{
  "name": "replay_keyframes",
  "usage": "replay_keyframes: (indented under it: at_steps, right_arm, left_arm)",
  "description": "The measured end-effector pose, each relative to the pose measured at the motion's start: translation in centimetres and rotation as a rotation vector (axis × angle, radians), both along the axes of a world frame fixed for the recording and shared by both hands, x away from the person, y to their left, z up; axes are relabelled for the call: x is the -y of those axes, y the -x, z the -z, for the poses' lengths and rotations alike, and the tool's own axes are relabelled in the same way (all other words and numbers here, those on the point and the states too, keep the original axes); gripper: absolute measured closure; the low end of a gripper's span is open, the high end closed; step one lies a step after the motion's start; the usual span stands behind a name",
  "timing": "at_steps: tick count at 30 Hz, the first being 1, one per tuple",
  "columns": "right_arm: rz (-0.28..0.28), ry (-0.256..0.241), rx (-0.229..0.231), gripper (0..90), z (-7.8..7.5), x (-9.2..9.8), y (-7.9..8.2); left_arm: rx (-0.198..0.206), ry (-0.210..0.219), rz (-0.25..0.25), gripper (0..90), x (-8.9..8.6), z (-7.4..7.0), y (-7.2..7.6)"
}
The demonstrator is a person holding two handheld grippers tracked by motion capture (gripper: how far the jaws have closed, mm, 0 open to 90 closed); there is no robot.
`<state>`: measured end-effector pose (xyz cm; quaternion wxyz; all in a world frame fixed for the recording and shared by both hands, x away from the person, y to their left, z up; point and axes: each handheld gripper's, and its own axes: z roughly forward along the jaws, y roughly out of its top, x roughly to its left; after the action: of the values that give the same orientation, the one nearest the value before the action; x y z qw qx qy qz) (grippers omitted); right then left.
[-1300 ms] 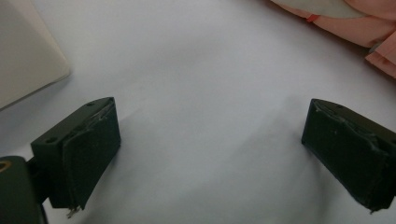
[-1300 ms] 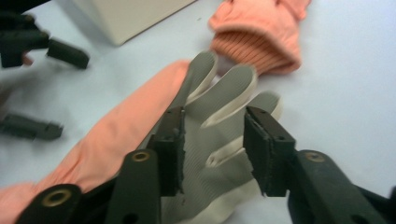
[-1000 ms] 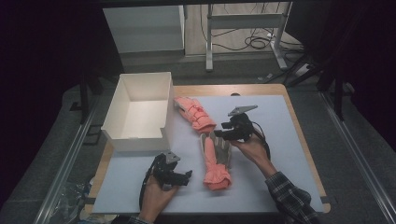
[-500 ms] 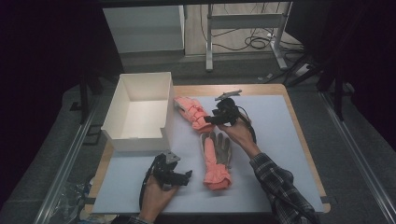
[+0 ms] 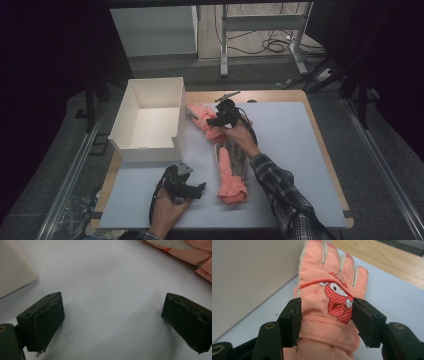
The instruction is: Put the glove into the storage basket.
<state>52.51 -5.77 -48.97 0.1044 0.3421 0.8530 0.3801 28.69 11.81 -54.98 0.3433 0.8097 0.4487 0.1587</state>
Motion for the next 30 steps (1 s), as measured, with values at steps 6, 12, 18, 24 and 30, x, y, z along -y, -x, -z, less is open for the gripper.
replay_keyframes:
  at_steps: [6,12,18,24,30]
  right_arm:
    - [-0.002,0.069,-0.035,46.3,1.6,-0.8,-1.0]
    - [0.016,0.046,-0.063,64.4,1.8,-0.7,-0.8]
    - [0.011,0.049,-0.061,75.7,1.1,-0.9,-0.4]
    - [0.040,0.020,-0.024,75.7,-0.9,0.0,0.0]
    - [0.059,-0.024,-0.008,76.1,-2.9,1.7,0.7]
  left_arm:
    - [0.000,0.000,0.000,4.4,0.0,0.0,0.0]
    - [0.000,0.000,0.000,4.4,0.0,0.0,0.0]
    - [0.000,0.000,0.000,4.4,0.0,0.0,0.0]
    - [0.000,0.000,0.000,4.4,0.0,0.0,0.0]
    - [-0.001,-0.003,0.000,4.4,0.0,0.0,0.0]
